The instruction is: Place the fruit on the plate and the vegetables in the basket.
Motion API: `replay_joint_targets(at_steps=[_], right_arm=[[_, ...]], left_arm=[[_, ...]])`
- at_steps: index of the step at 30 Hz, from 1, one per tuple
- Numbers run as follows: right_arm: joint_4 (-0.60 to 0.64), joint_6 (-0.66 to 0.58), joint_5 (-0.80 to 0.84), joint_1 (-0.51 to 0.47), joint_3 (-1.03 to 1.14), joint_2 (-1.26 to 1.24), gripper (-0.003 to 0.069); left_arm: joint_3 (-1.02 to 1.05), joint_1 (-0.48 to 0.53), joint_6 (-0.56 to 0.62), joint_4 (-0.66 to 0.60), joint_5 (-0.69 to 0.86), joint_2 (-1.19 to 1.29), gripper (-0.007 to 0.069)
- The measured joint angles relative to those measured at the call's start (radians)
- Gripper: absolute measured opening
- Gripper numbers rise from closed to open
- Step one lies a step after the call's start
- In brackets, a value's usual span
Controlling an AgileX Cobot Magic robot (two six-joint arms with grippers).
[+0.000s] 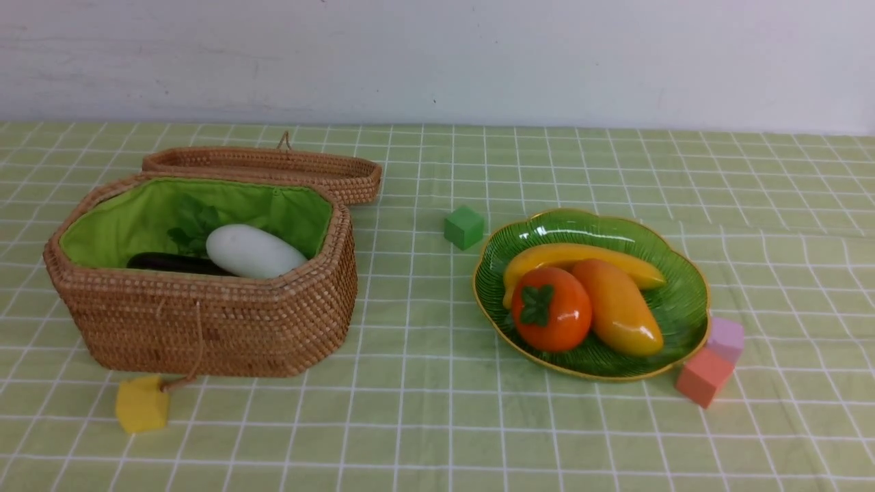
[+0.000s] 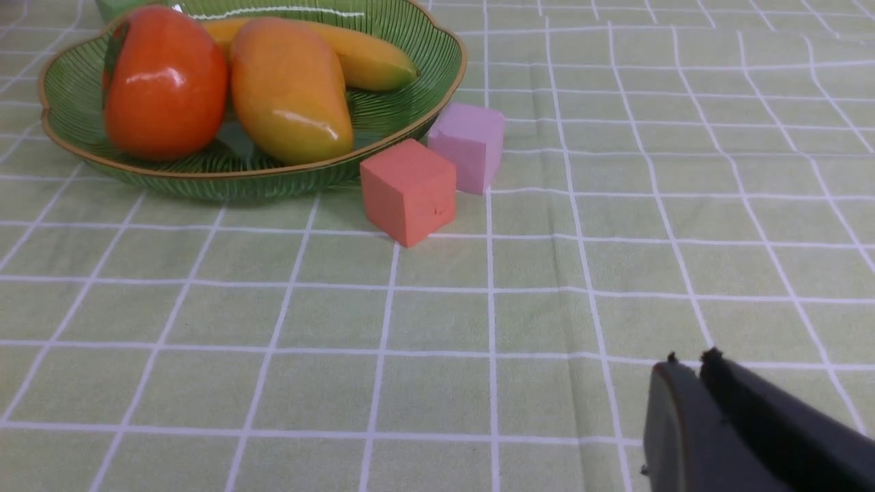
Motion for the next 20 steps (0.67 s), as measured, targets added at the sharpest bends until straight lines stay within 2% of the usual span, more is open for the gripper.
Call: replay_joint_targets(at_steps=[20], right_arm=[[0.0,0.0,0.0,0.0,0.0,0.0,0.0069]], left_arm=[[0.0,0.0,0.0,0.0,0.0,0.0,-0.0012]])
